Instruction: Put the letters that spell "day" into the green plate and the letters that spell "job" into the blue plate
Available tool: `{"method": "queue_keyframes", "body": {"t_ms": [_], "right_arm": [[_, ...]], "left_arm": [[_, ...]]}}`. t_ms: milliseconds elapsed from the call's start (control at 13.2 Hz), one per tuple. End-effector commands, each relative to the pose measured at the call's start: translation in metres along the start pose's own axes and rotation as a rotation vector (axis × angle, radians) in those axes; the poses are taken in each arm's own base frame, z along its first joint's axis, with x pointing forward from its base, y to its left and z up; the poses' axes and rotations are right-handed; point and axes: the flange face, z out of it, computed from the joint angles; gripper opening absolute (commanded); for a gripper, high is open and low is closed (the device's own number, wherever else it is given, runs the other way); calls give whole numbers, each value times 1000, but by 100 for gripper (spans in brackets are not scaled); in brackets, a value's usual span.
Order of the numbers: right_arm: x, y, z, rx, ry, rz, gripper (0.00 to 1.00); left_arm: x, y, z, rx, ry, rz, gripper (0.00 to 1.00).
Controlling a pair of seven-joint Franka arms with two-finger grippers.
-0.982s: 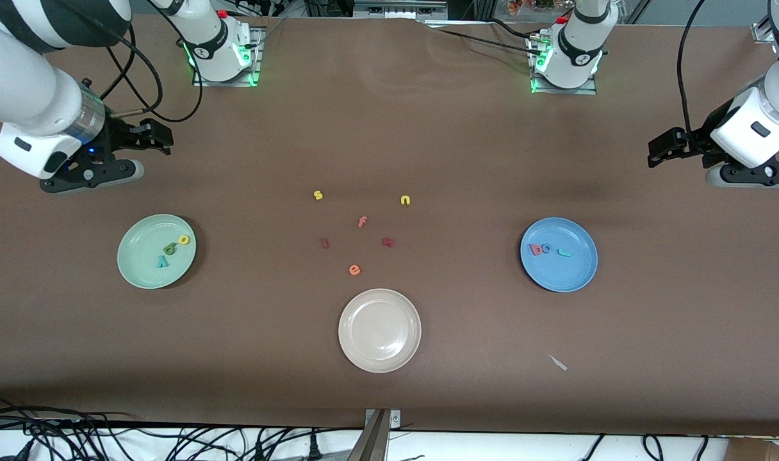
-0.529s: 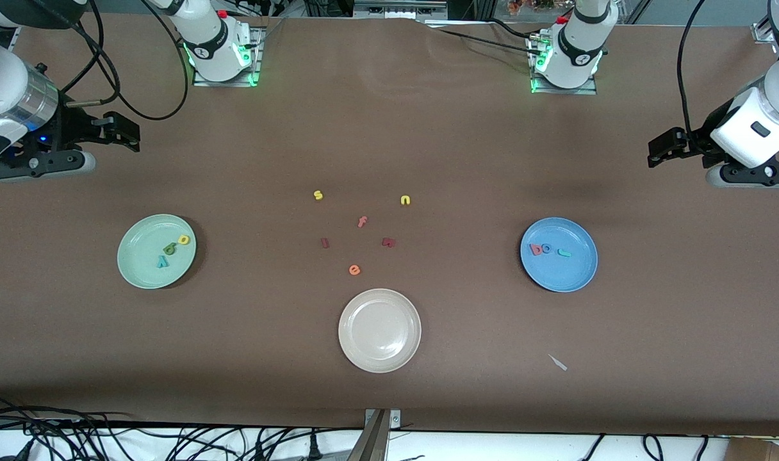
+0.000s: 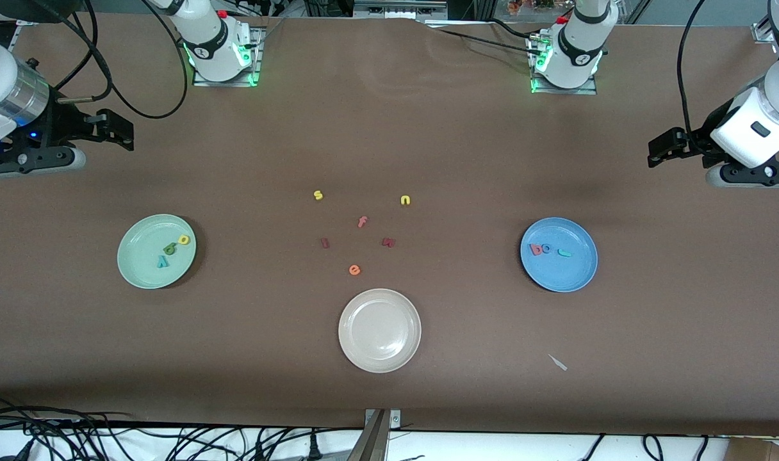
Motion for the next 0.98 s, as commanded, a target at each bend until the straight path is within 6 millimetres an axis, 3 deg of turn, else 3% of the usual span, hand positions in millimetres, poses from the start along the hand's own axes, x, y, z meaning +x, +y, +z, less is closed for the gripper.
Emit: {"method": "queue_keyframes", "body": {"t_ms": [0,906], "right_arm": [[-6,5,-1,17,14,22,100],[0,4,8,19,2,20,100]], "left_arm": [[1,-2,-6,24,-5,1,100],[1,-2,-6,24,-5,-1,100]]}}
